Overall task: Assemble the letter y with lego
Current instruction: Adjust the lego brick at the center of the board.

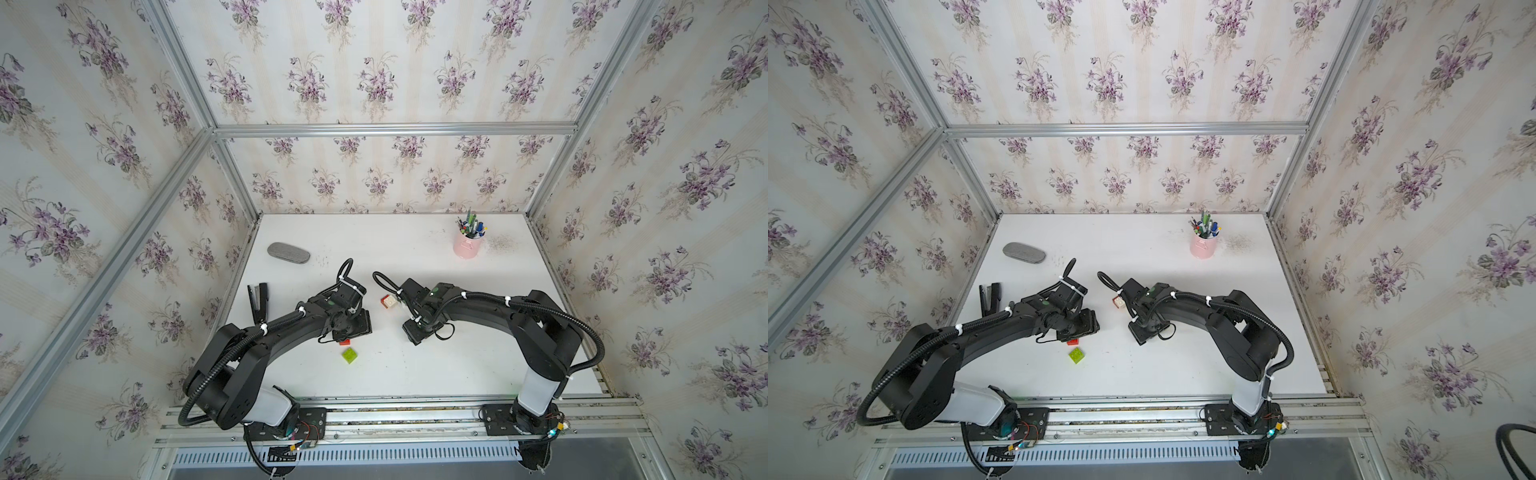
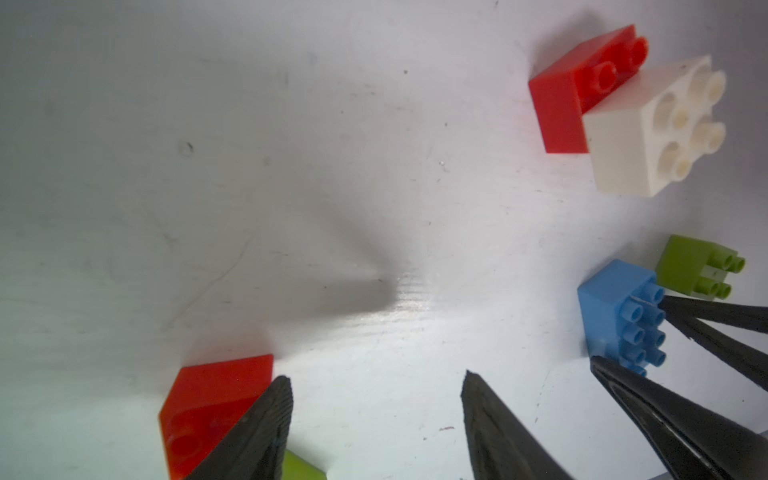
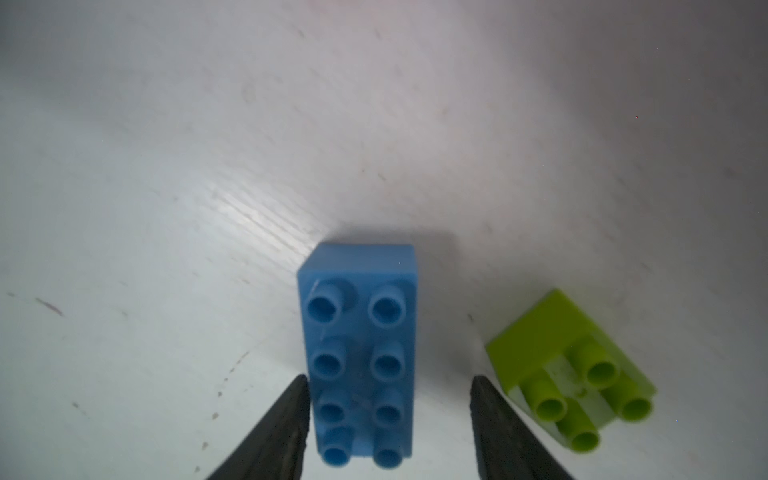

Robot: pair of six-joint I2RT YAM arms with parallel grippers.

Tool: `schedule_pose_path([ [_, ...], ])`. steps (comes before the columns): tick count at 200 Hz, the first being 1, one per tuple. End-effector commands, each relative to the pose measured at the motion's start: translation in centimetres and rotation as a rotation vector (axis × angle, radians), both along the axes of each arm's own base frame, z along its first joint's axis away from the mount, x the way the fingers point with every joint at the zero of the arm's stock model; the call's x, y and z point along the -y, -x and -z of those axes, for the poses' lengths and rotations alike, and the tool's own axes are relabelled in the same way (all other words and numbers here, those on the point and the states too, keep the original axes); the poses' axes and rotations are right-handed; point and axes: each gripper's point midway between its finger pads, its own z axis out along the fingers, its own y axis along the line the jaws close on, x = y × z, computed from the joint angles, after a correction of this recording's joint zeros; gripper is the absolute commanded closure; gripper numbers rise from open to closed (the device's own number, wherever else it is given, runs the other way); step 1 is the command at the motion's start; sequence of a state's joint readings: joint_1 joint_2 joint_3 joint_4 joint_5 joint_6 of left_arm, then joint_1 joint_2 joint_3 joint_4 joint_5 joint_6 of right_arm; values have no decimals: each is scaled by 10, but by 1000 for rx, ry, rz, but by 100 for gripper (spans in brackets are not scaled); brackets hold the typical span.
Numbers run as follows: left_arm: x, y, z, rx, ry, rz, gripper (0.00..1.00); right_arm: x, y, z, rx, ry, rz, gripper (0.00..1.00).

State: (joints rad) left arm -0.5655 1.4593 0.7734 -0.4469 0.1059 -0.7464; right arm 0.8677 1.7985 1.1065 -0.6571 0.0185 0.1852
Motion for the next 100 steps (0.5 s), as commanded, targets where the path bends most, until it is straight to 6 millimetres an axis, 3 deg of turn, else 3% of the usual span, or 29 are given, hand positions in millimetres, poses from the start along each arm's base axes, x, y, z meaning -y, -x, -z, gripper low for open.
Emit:
schedule_pose_path([
  [1,1,-2,-2,3,2,-5,33,17,-6,-1,54,75,22,38],
  [56,2,-2,-2,0,6,-4,33,34,-27,-4,104,109,83,38],
  [100,3,-4,-4,6,9,1,33,20,-31,-23,99,-2,109,38],
])
